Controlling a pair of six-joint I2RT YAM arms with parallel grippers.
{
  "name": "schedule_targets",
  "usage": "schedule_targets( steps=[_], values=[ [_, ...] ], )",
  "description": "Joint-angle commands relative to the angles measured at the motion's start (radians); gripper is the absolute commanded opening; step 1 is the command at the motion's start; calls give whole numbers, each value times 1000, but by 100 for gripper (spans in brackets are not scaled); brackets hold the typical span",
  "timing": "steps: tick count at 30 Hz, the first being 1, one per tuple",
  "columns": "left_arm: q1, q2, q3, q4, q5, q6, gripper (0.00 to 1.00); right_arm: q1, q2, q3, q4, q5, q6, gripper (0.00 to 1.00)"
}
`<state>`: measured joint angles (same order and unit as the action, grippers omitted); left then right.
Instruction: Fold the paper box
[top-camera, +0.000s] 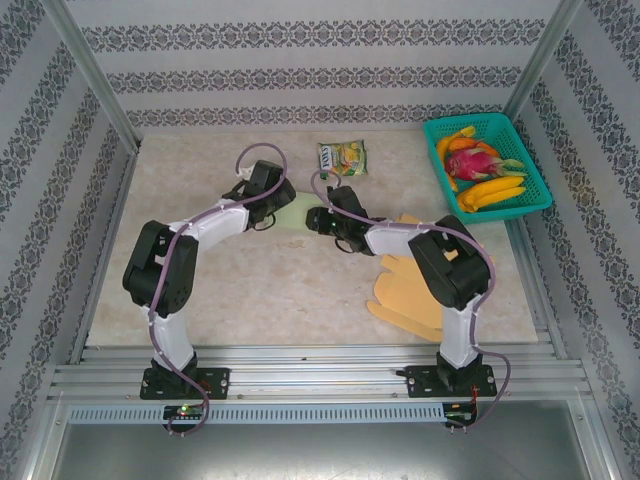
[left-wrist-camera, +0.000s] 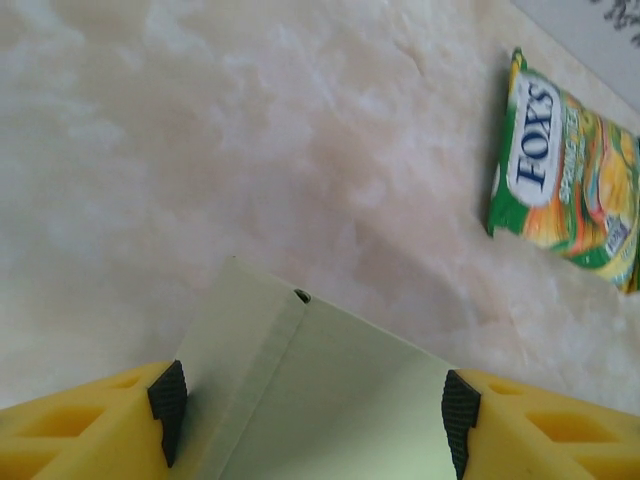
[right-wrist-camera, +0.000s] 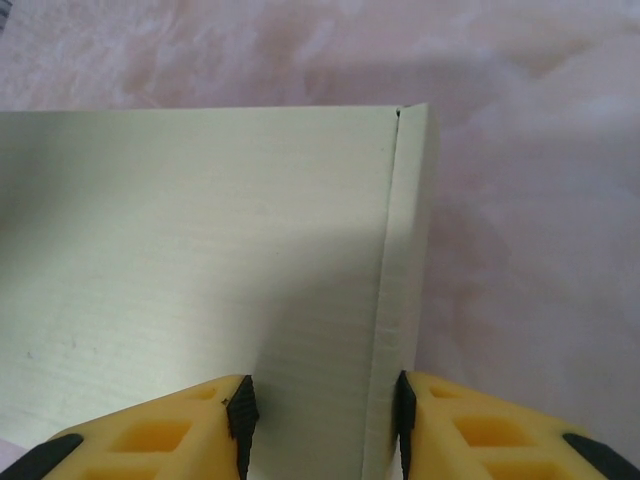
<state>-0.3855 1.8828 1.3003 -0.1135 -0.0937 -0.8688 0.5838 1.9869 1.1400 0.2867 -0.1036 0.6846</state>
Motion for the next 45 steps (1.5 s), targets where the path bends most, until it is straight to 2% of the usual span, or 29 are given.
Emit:
schedule_targets(
  steps=[1, 6, 11, 19, 27, 34, 40, 45],
  values=[
    [10, 54, 53, -20, 185, 17, 69, 19, 59, 143, 127, -124, -2, 42],
    [98, 103, 84, -22, 221, 28, 69, 16, 184, 290, 119, -172, 25, 41],
    [156, 123, 94, -26, 201, 56, 70, 24, 285, 410, 118, -214, 61, 40],
    [218, 185, 141, -42, 219, 66, 71, 61, 334, 455, 112, -208, 57, 43],
    [229, 200, 186, -84, 172, 88, 75, 81, 318, 421, 109, -192, 41, 50],
    [243, 187, 221, -136, 113, 97, 84, 75, 268, 360, 111, -165, 30, 53],
    [244, 105, 211, -173, 57, 105, 87, 75, 168, 258, 114, -130, 9, 55],
    [246, 2, 131, -188, 19, 101, 90, 63, 36, 137, 95, -93, -16, 56]
  ],
)
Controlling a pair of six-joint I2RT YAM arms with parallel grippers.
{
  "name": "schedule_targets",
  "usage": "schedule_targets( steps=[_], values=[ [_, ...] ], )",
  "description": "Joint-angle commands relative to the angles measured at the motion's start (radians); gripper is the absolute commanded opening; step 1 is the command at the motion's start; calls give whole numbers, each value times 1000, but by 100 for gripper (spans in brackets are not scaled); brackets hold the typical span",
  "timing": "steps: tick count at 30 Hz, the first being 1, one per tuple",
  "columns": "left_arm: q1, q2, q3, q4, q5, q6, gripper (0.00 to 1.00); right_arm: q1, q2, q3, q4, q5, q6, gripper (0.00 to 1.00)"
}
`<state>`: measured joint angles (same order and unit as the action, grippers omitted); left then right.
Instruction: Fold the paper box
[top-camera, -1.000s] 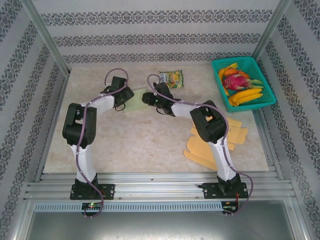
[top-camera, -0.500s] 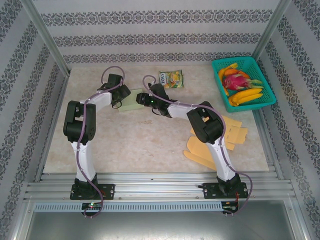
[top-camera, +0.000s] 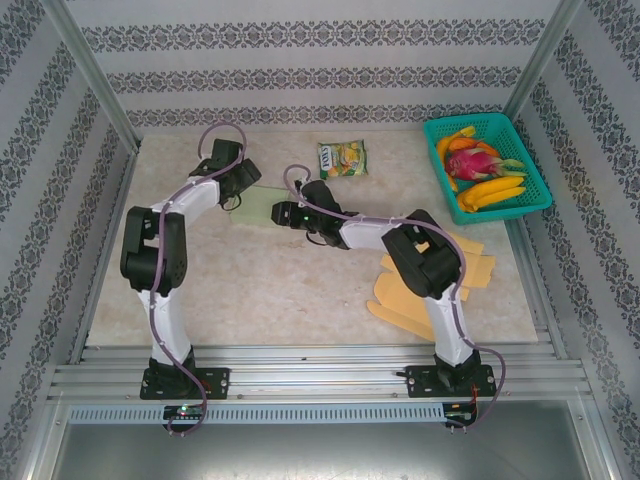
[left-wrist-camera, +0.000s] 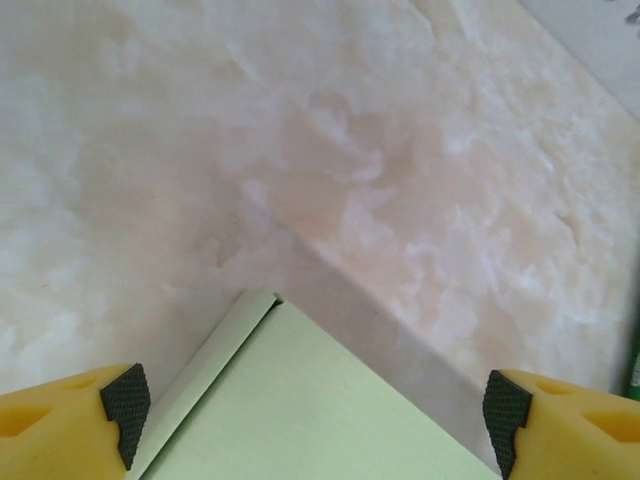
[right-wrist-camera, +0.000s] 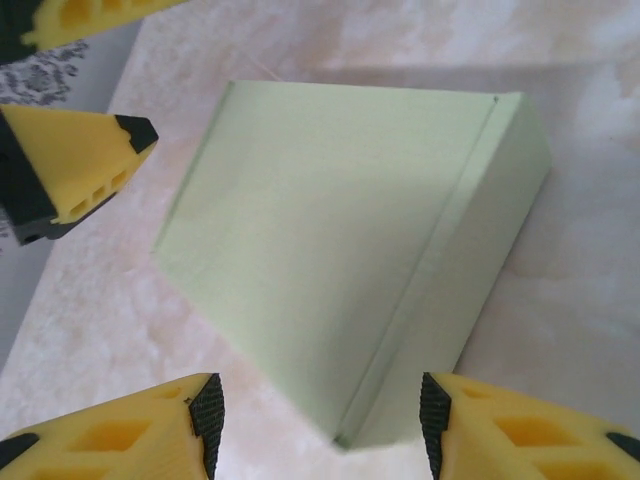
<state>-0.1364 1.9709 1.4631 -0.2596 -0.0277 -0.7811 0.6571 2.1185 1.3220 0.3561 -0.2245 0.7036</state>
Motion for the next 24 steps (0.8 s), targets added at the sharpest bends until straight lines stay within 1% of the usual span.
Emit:
schedule_targets(
  steps=[1, 3, 5, 9, 12, 13, 17, 20, 24],
  values=[
    [-4, -110, -55, -49, -61, 13, 90, -16, -129, -76, 14, 43, -38, 56],
    [-4, -165, -108, -45, -71, 7, 90, -31, -200, -135, -21, 74, -46, 56],
    [-9, -238, -186, -21, -54, 3, 90, -43, -277, -196, -79, 129, -61, 56],
    [-40, -386, -320, 14, -34, 0, 90, -56, -418, -281, -251, 287, -106, 58],
    [-107, -506, -415, 19, -53, 14, 91, -65, -495, -318, -385, 386, -165, 60],
    [-137, -548, -448, 18, -64, 17, 91, -64, -518, -327, -435, 442, -179, 61],
    [-276, -693, -581, 43, -132, 7, 91, -68, -607, -398, -523, 622, -209, 65],
    [-376, -753, -654, 68, -173, 9, 91, -81, -640, -425, -573, 705, -224, 70],
    [-465, -795, -724, 93, -204, 5, 91, -109, -628, -430, -608, 764, -227, 71]
  ],
)
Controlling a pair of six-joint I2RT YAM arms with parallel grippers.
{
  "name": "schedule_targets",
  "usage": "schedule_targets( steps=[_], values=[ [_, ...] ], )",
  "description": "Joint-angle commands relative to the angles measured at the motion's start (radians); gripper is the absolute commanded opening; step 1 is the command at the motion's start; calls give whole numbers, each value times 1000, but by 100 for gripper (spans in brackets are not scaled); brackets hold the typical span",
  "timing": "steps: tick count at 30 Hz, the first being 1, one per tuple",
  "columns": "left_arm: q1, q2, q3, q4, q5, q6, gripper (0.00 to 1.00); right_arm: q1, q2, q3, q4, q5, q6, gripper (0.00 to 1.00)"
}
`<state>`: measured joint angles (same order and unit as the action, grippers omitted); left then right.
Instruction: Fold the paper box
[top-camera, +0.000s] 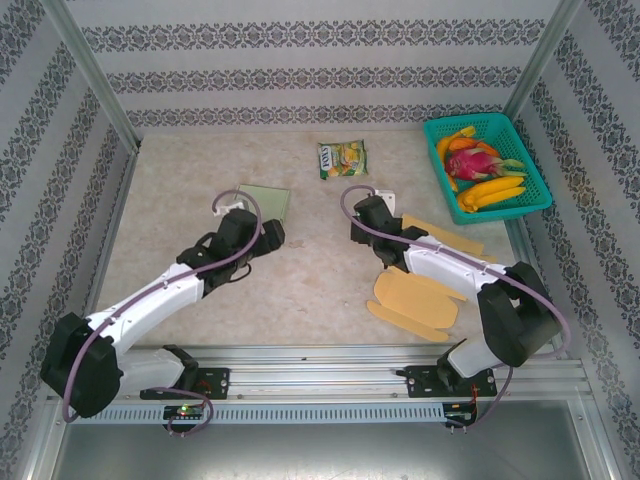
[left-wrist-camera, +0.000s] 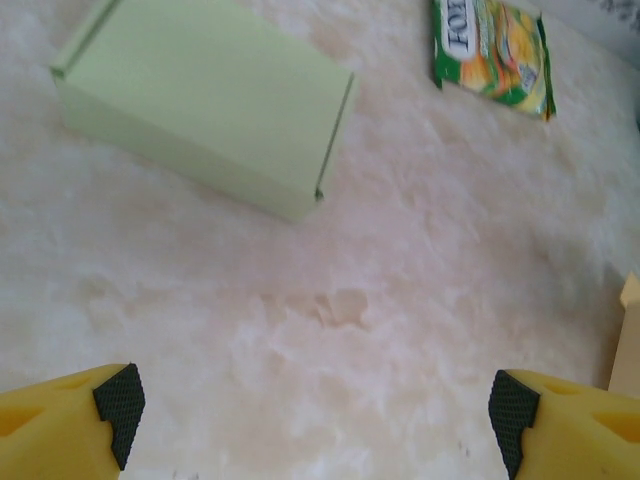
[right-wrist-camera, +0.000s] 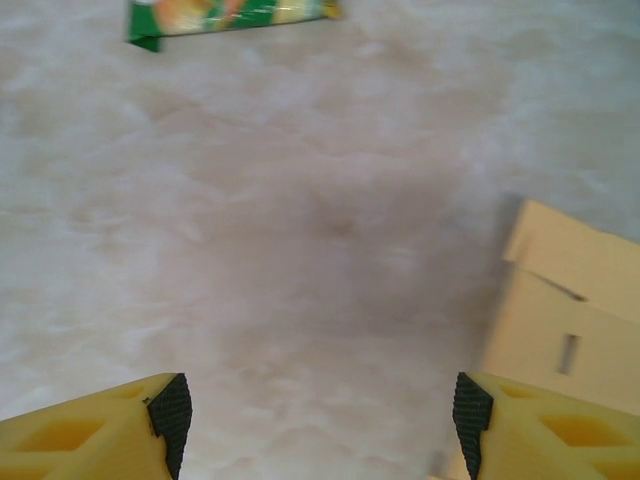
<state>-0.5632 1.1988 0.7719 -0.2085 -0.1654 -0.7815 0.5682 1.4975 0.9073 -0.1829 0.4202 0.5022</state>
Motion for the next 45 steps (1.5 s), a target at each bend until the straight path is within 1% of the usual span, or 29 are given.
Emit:
schedule_targets(
  steps=[1, 5, 10, 16, 18, 23, 24, 26, 28, 30, 31, 32, 35, 38, 41, 45],
  values=[
    [-55, -25, -46, 44, -73, 5, 91, -33, 0, -18, -69, 121, -22, 71],
    [-108, -14, -69, 18, -87, 8, 91, -92, 38, -25, -44, 65, -14, 69],
    [-135, -9, -83, -9, -111, 5, 91, -145, 99, -26, 14, -14, -11, 61],
    [-142, -4, -89, -14, -131, 1, 91, -156, 152, -19, 27, -31, -4, 53],
    [-142, -1, -90, -14, -135, -2, 91, -156, 155, -24, 32, -35, -3, 45],
    [-142, -17, -102, -9, -153, -15, 92, -156, 157, -33, 39, -39, -2, 38],
    [-141, -22, -109, -4, -156, -17, 92, -155, 159, -33, 41, -38, -2, 36],
    [-142, -27, -120, 2, -162, -18, 92, -156, 164, -35, 44, -39, -2, 28],
    [-142, -28, -122, -1, -162, -17, 92, -155, 163, -40, 51, -44, -4, 15],
    [-142, -35, -128, 0, -152, -18, 92, -154, 154, -49, 65, -52, -14, 6],
    [-142, -41, -132, 0, -148, -19, 92, -153, 147, -52, 67, -54, -17, 0],
    [-142, -50, -137, 3, -148, -22, 92, -151, 137, -55, 67, -56, -21, 0],
    [-142, -92, -151, -5, -157, -33, 92, -126, 81, -70, 62, -45, -22, 0],
    [-142, -147, -170, -28, -186, -56, 92, -67, -5, -93, 52, -14, -23, 0],
    [-142, -198, -192, -48, -213, -76, 93, 23, -81, -108, 41, -1, -9, 0],
    [-141, -231, -196, -74, -225, -83, 93, 195, -125, -127, 58, 12, 62, 0]
  ],
)
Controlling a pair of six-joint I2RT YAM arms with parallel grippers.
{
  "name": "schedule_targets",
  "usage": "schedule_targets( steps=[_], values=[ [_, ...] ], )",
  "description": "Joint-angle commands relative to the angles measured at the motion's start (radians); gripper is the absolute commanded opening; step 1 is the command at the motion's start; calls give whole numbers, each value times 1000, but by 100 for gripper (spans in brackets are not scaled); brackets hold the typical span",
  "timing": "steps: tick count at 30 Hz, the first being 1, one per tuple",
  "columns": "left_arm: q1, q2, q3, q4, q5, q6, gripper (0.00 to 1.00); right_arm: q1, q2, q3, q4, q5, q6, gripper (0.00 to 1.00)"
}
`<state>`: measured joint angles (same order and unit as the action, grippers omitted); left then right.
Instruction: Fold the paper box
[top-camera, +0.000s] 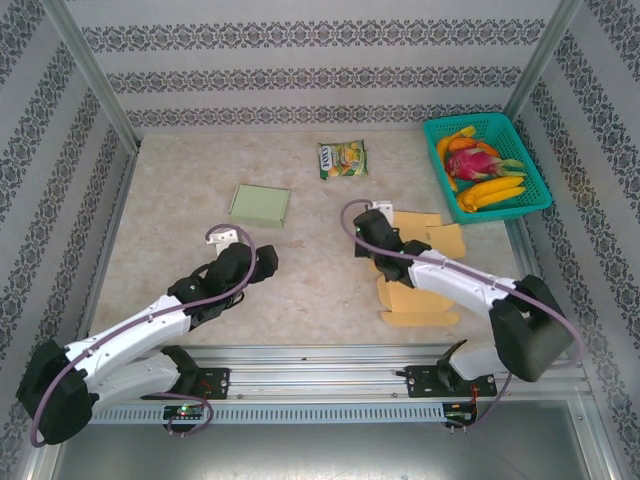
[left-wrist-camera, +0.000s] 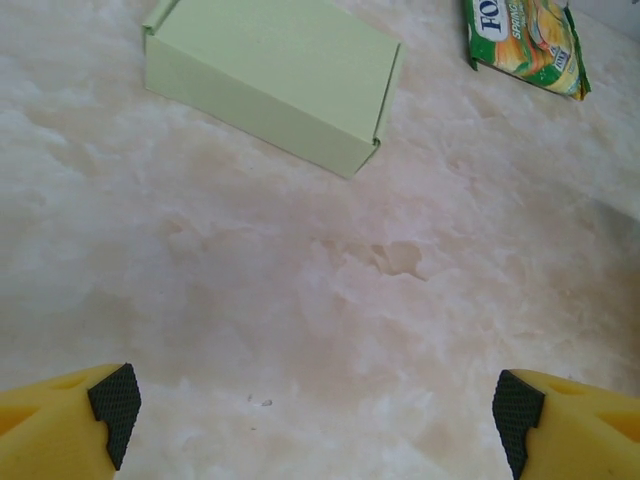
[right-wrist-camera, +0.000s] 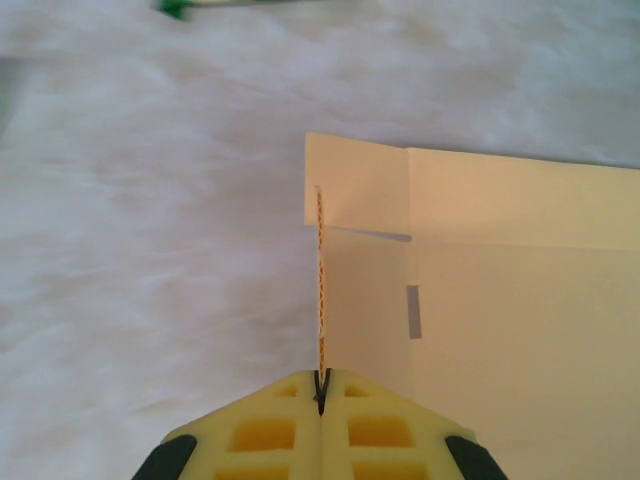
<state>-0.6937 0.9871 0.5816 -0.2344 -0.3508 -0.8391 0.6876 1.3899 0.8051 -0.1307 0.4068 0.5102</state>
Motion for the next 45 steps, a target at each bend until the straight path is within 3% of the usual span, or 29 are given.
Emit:
schedule_targets(
  steps=[1, 3, 5, 7, 9, 16, 23, 30, 36, 42, 45],
  values=[
    [-8, -22, -5, -57, -41, -31, 93, 117, -10, -27, 23, 19, 73, 2],
    [-9, -28, -3, -62, -40, -41, 93, 188, 15, -24, 56, 7, 103, 16],
    [-9, -37, -11, -59, -35, -55, 93, 238, 33, -13, 83, -10, 118, 20],
    [-9, -44, -21, -57, -33, -69, 93, 267, 33, -6, 93, -26, 126, 36],
    [-9, -45, -29, -63, -27, -80, 93, 275, 12, -6, 90, -55, 129, 41],
    [-26, -6, -53, -5, 71, -128, 91, 276, -209, -34, -126, -26, 117, 45],
    [-152, 181, 68, 56, 58, -225, 92, 241, -516, -87, -379, 44, 45, 56],
    [-259, 512, 315, 52, 44, -314, 87, 156, -727, -308, -230, 51, 7, 57],
    [-268, 742, 500, -42, 74, -323, 75, 124, -777, -335, -214, 0, 13, 57],
    [-268, 825, 526, -39, 48, -336, 64, 124, -714, -321, -204, -45, 24, 57],
    [-268, 854, 538, -46, 30, -333, 51, 125, -682, -316, -194, -61, 25, 57]
  ],
)
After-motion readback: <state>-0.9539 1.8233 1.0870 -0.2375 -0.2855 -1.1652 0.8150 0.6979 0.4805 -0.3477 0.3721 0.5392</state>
